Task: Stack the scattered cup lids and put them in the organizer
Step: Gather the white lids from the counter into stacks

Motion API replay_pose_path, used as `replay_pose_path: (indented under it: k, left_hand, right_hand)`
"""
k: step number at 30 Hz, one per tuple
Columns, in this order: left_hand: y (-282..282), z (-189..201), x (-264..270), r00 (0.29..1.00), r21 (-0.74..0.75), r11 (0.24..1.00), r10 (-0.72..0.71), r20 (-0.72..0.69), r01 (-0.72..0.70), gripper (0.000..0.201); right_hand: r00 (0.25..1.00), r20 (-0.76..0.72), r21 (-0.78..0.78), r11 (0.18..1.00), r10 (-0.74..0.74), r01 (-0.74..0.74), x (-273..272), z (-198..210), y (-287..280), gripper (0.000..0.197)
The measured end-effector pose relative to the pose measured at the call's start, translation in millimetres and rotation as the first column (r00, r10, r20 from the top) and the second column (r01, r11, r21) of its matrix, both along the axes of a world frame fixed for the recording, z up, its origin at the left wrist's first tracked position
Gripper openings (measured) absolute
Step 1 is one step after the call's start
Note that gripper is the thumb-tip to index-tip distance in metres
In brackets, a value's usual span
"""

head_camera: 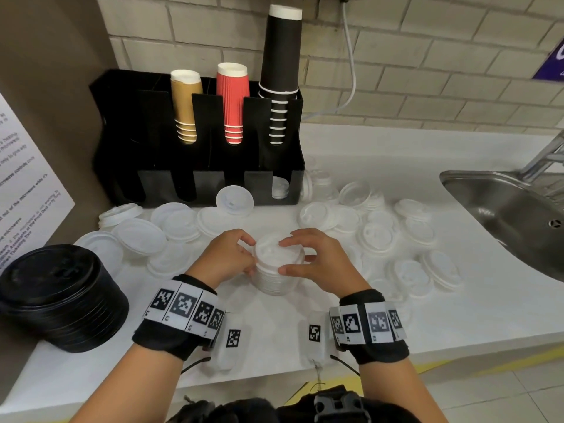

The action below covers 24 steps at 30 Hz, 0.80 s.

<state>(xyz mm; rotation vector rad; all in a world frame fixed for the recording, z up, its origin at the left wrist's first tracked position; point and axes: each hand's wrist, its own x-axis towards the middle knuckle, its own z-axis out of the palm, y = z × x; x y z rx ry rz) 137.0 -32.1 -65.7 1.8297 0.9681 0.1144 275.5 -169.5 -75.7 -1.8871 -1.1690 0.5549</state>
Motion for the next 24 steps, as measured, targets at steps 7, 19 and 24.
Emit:
replay_pose_path:
  k: [7, 19, 24]
  left_hand:
    - [6.9, 5.9, -5.8, 1.0, 0.108, 0.994, -0.015, -0.01, 0.015, 0.031]
    - [-0.2, 10.5, 2.5, 0.978, 0.253, 0.945, -0.194, -0.072, 0.206, 0.078]
    - [-3.4, 9.8, 4.4, 0.976, 0.249, 0.944, -0.211, -0.056, 0.219, 0.087]
  right_hand:
    - [0.964, 0.102, 0.14, 0.963, -0.244, 0.229, 50.1, 33.6, -29.0, 0.019]
    - [0.93, 0.363, -0.658, 0.723, 0.058, 0.212, 51.1, 21.0, -21.7, 0.088]
    - [0.911, 0.4, -0.641, 0.74, 0.097, 0.203, 55.1, 20.2, -7.2, 0.081]
